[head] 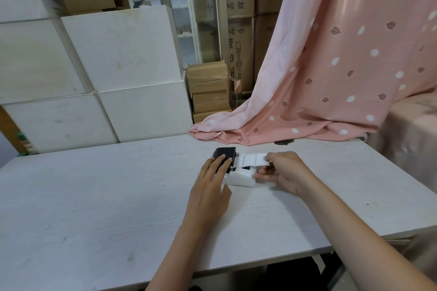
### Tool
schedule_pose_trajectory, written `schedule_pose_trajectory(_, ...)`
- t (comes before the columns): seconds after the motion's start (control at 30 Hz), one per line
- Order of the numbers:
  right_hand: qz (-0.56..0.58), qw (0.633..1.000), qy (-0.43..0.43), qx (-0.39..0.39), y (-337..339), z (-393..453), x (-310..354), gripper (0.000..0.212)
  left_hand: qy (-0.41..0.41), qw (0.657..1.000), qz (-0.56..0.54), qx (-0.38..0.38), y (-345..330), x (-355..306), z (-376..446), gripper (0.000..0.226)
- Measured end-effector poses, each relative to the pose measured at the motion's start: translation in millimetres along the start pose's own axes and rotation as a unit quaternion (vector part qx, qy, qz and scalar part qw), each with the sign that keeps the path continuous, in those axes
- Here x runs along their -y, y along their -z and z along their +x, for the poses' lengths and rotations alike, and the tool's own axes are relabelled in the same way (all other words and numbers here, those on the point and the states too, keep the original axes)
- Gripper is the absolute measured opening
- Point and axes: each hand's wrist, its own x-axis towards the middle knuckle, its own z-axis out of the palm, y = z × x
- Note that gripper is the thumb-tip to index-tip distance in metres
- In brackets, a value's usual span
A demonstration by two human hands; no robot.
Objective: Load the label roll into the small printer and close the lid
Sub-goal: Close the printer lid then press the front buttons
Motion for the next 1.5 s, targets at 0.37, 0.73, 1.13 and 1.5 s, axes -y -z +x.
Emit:
schedule_pose_trajectory(0.37, -0.007, 0.998, 0.051, -0.022, 5, 7, 0, 0.024, -0.012, 0.999, 0.024, 0.018, -4, 1, 1, 0.063)
schedule_pose_trajectory(0.73, -0.296, 0.948, 0.108, 0.041, -12, 30, 26, 0.033, 0.006, 1.000, 0.011, 0.015, -7, 3, 1, 0.055)
schedule_pose_trajectory(1.13, -0.268, 0.959, 0.006, 0.092, -42, -1, -3, 0.020, 0.216, 0.901, -0.367, -0.082, 13, 14, 14, 0.024)
schedule_pose_trajectory(1.5, -0.157, 0.975, 0.119, 0.100, -68, 17, -35, 0.036, 0.350, 0.724, -0.593, -0.041, 12, 27, 25, 0.046)
